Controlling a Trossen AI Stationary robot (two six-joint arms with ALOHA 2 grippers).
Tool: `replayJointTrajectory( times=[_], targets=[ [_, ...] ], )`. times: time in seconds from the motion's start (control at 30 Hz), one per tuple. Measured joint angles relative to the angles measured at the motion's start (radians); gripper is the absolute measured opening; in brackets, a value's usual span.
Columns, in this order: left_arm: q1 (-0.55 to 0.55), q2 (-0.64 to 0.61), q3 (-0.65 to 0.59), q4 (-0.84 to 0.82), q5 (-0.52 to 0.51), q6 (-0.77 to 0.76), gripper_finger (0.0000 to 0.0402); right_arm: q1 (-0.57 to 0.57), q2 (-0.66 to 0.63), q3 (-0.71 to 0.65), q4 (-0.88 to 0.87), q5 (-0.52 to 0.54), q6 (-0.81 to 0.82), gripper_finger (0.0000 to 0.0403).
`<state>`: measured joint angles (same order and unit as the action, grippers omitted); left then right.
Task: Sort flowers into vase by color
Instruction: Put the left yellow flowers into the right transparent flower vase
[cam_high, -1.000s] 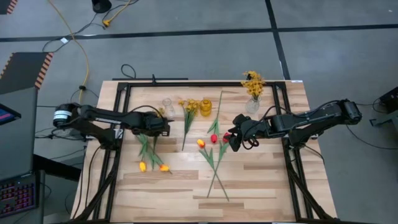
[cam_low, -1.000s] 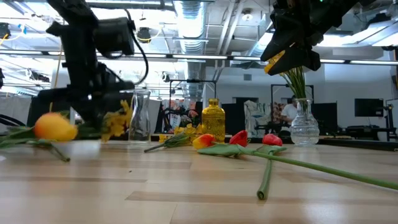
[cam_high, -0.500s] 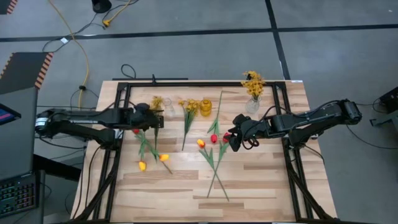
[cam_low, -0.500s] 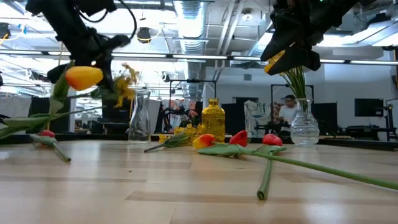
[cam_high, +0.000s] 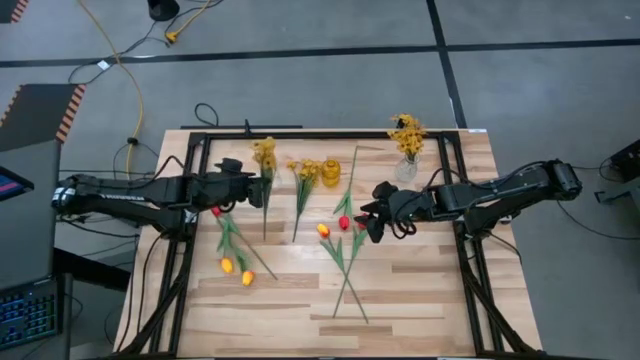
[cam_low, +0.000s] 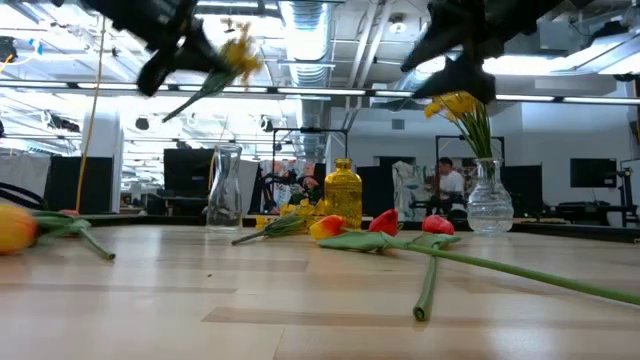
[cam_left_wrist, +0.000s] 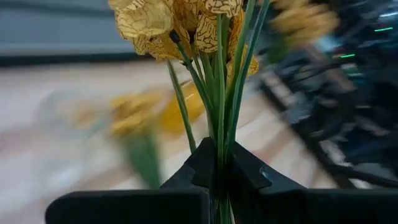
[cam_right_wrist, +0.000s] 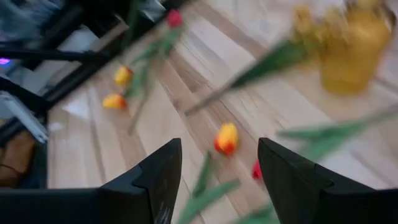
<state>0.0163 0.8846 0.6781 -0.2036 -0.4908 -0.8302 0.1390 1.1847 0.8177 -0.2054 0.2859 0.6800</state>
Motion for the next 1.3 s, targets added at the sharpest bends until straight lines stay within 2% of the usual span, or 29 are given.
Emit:
replayJointTrajectory(
  times=[0.23,0.4,0.63,0.83,1.07,1.3],
  targets=[
    [-0.061,0.065,0.001,0.285,0.048,0.248,0.0009,0.0,0.0,0.0,0.266,0.001,-0.205,0.024],
    [-0.085,0.149,0.0,0.452,0.092,0.359,0.0009,-0.004,0.0,0.0,0.397,0.001,-0.294,0.024],
    [-0.089,0.291,0.001,0.697,0.172,0.435,0.0009,-0.004,0.0,0.0,0.426,0.0,-0.297,0.024],
    [-0.089,0.422,0.003,0.913,0.199,0.472,0.0009,-0.001,0.0,0.0,0.426,0.0,-0.296,0.024],
    [-0.089,0.585,0.134,0.956,0.302,0.503,0.0009,-0.001,0.0,0.0,0.427,-0.014,-0.297,0.024],
    [-0.089,0.72,0.288,0.888,0.376,0.55,0.0009,0.018,0.0,0.0,0.429,-0.061,-0.3,0.024]
  ],
)
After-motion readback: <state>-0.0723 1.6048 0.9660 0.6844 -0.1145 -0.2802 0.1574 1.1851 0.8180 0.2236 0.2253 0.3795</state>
